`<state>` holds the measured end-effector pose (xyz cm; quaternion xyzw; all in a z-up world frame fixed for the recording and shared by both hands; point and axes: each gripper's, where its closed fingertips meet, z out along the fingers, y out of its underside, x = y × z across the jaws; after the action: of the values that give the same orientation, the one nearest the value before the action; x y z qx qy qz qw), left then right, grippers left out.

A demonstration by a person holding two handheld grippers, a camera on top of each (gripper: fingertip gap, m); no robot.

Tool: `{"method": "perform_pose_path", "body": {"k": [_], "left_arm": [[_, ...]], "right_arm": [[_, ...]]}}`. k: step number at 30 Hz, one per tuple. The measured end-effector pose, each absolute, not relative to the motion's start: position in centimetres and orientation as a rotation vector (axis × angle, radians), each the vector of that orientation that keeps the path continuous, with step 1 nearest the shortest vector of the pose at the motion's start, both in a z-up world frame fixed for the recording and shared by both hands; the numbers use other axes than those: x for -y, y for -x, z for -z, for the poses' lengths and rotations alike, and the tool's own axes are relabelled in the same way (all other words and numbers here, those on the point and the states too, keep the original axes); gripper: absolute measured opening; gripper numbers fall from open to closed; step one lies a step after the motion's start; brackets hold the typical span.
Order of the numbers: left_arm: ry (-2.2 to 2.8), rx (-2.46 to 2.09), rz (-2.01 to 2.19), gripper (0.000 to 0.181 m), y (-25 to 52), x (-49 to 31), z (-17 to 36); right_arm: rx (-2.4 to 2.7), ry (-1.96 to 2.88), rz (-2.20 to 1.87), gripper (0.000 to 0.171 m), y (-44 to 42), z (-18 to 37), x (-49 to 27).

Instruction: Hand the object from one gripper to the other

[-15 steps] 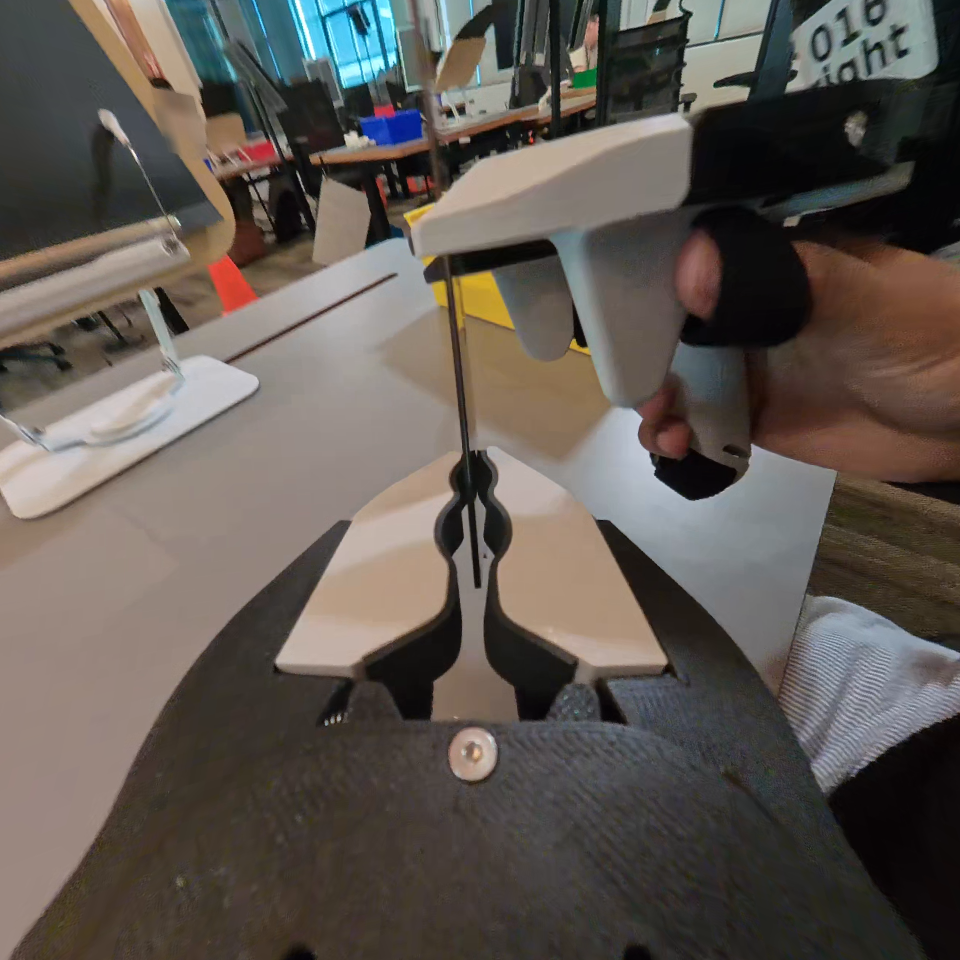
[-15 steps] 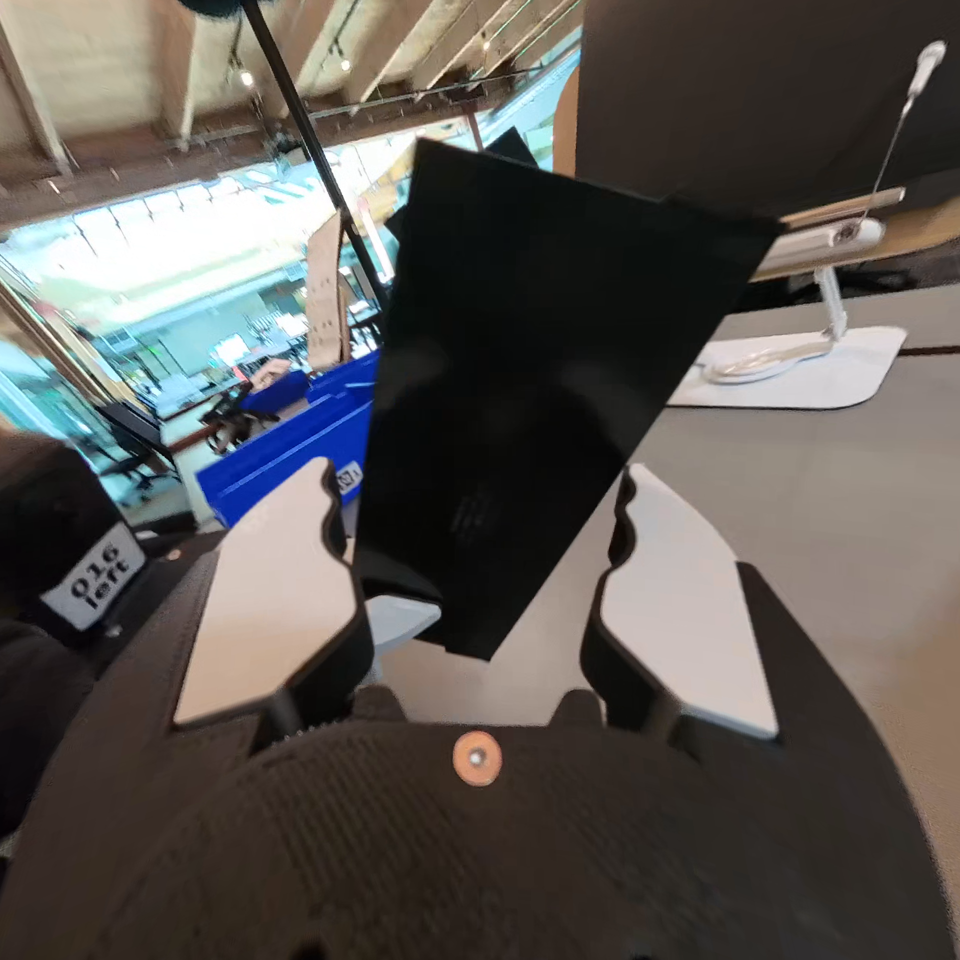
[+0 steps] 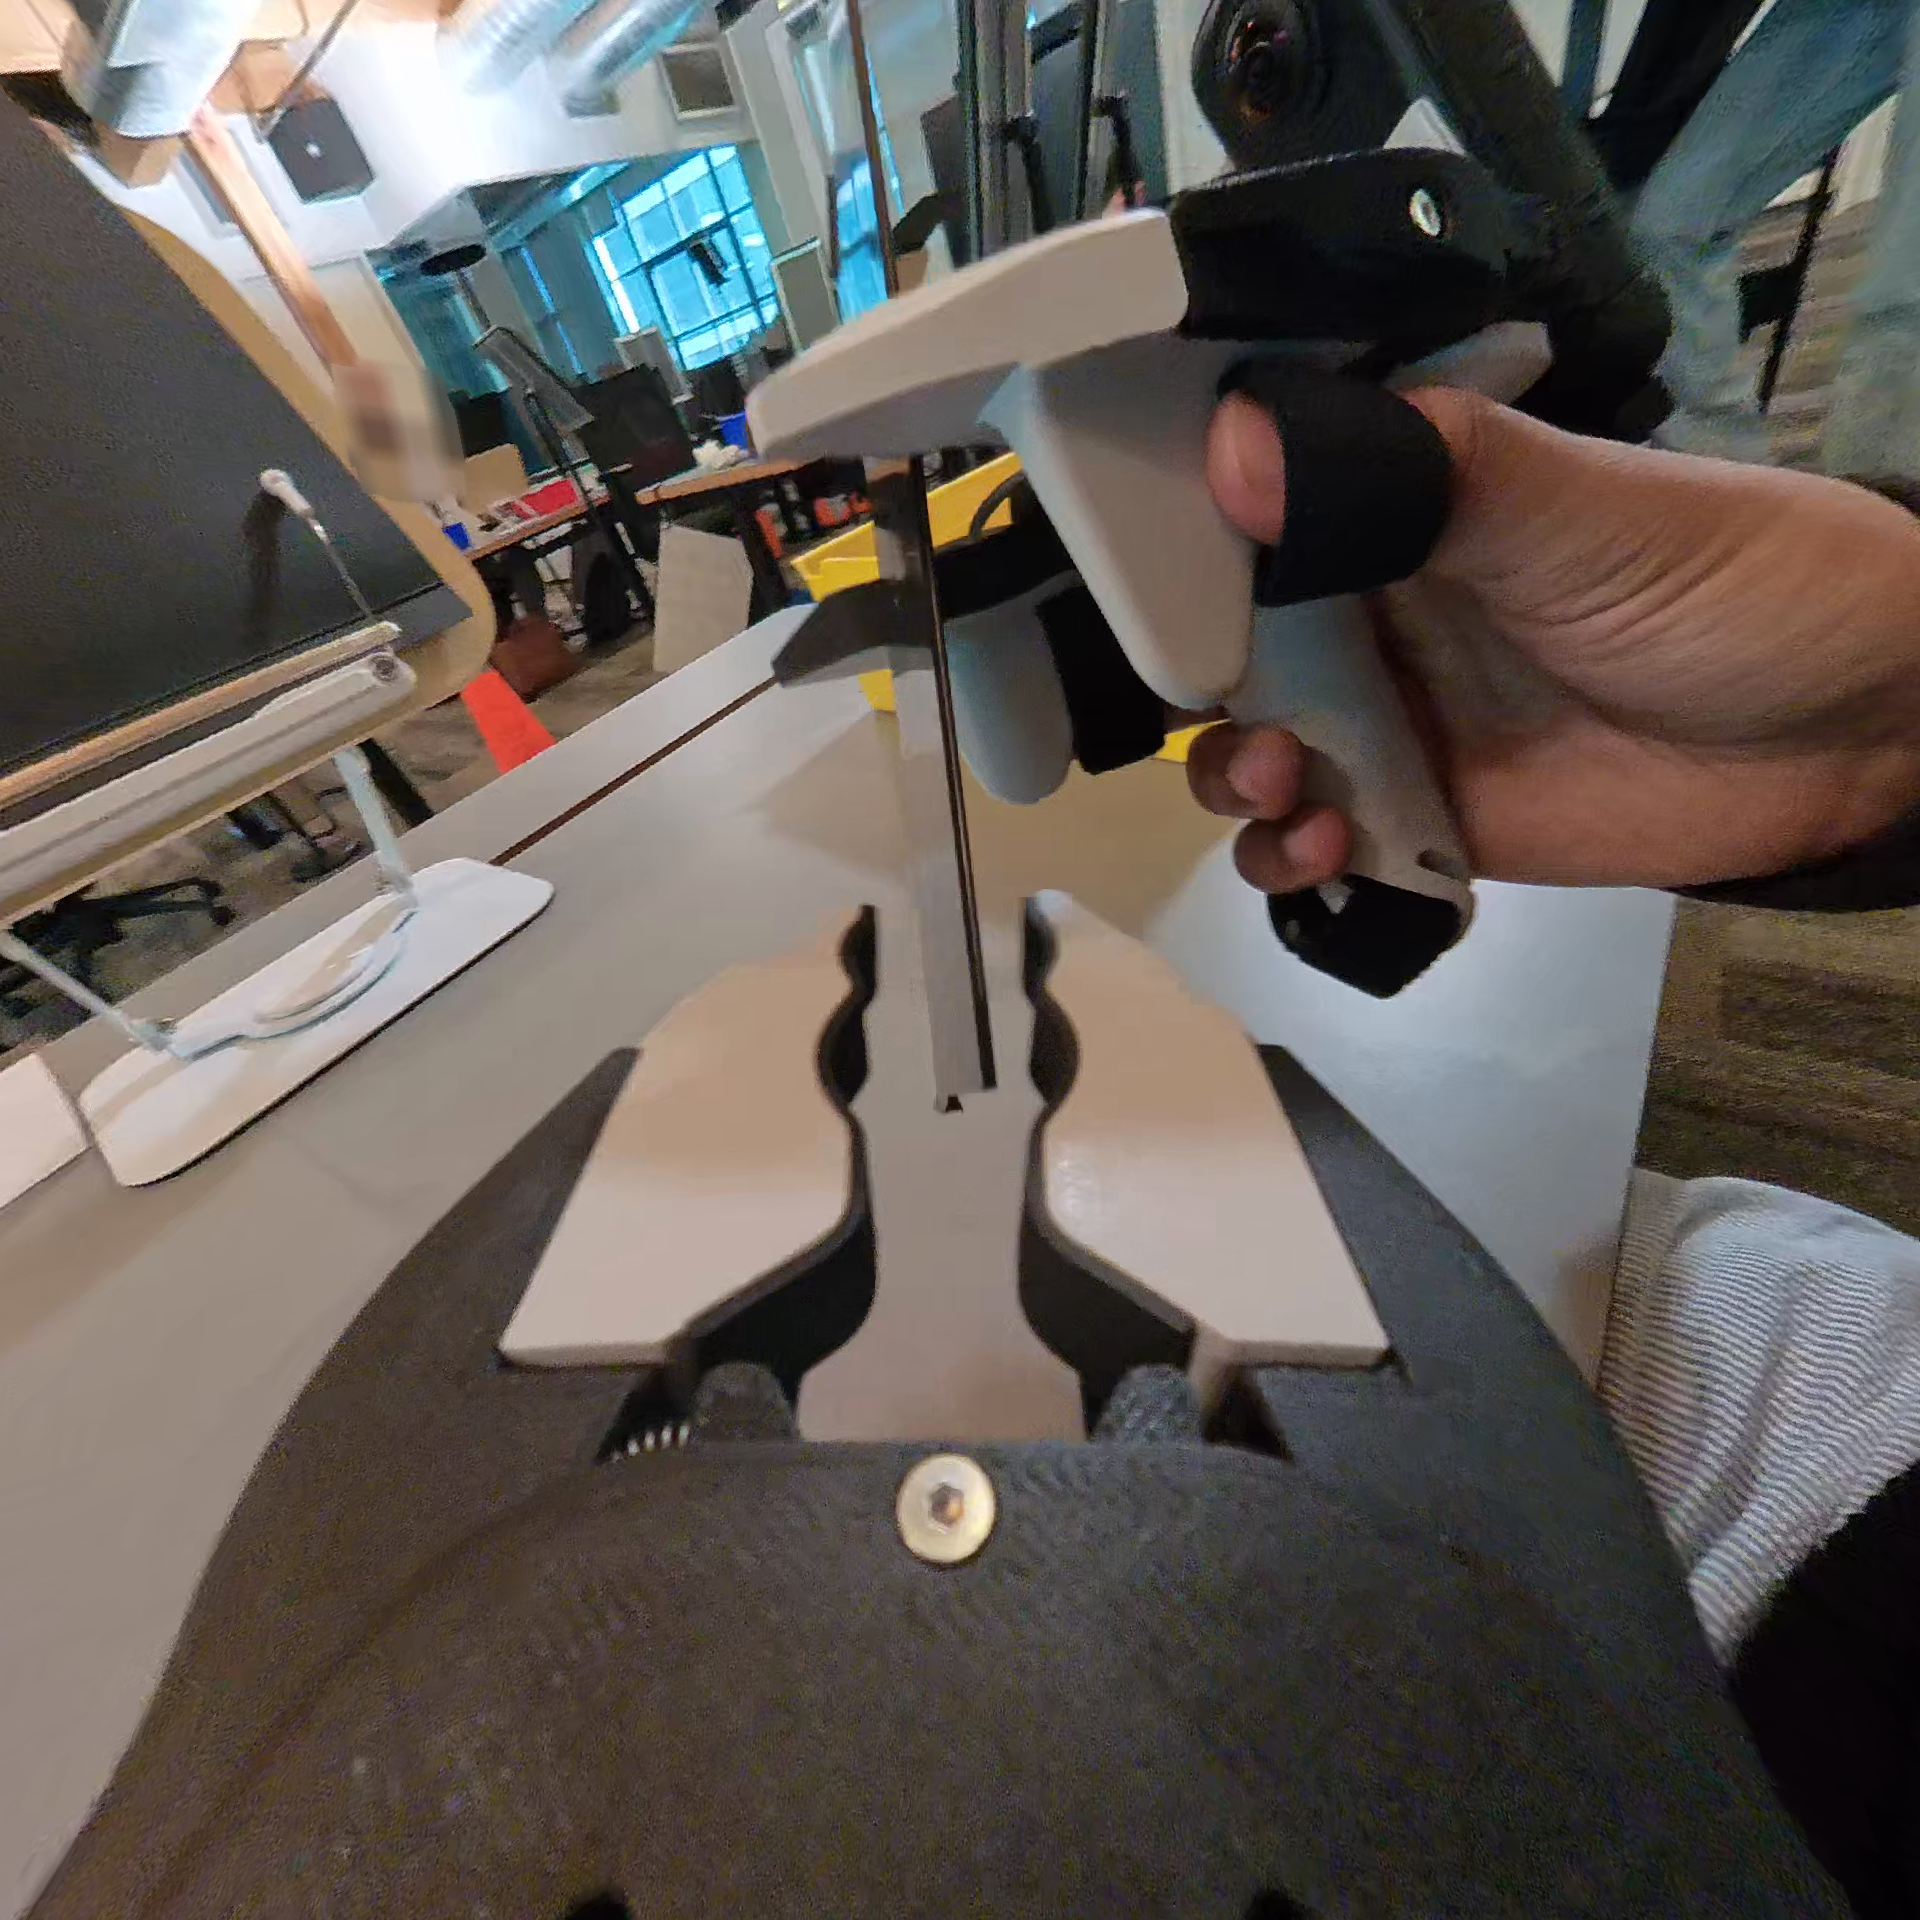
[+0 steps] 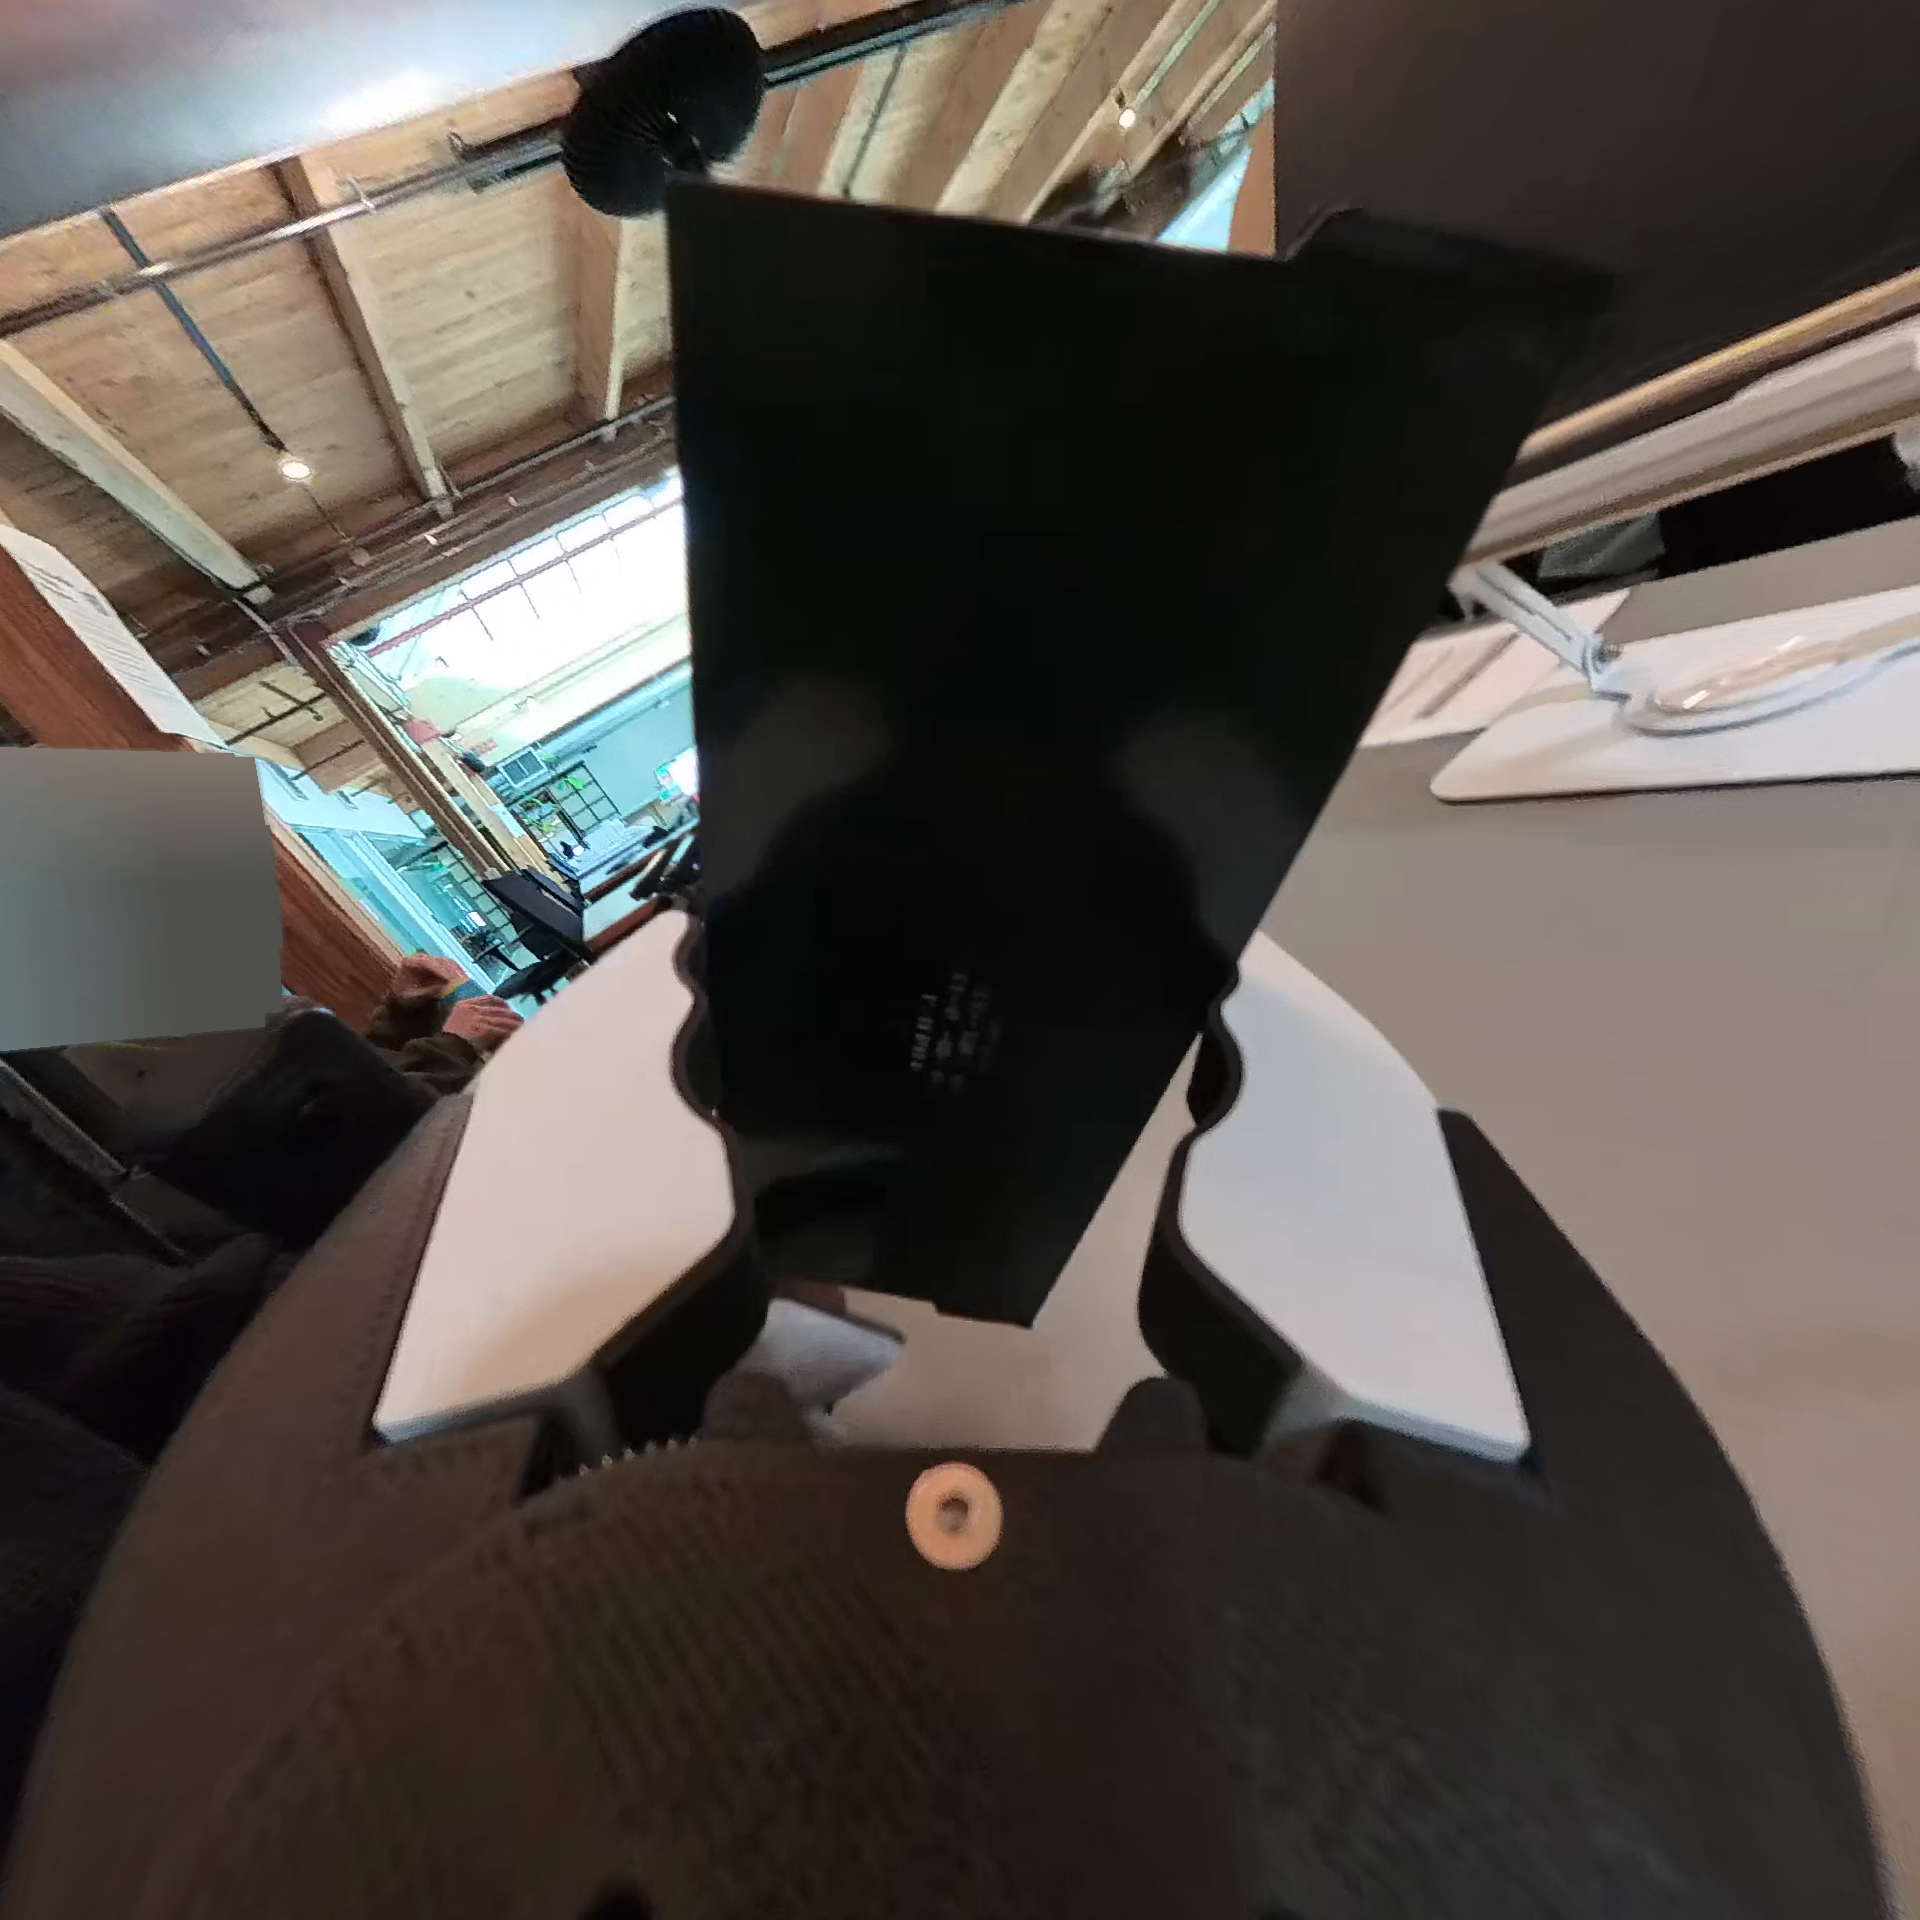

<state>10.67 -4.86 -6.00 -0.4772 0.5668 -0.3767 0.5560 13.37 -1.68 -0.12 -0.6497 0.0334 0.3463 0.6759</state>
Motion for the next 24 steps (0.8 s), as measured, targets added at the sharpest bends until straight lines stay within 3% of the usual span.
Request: {"method": "perform_pose_path", "body": {"k": [1,7,13,24], "left_arm": [[1.128,-1.34,0.911,0.038,-10.7,5.0,6.1],[1.17,-1.336,1.217,0.09,-10.8,6.3,5.9],[1.442,-1.35,1.73,0.119,-10.6,7.5,6.9],[1.46,-1.584,1.778,0.117,-10.2,10.7,8.9]], "right_arm": [[-0.06,1.446,-0.78,0.091,-13.5,-0.2,1.8],[0.115,1.402,-0.811,0.091,-13.5,-1.7,2.6],[0.383,1.427,-0.935,0.091,-11.2,-1.0,4.1],[0.593,1.556,-0.994,0.092,-6.7,1.4,5.3]]}}
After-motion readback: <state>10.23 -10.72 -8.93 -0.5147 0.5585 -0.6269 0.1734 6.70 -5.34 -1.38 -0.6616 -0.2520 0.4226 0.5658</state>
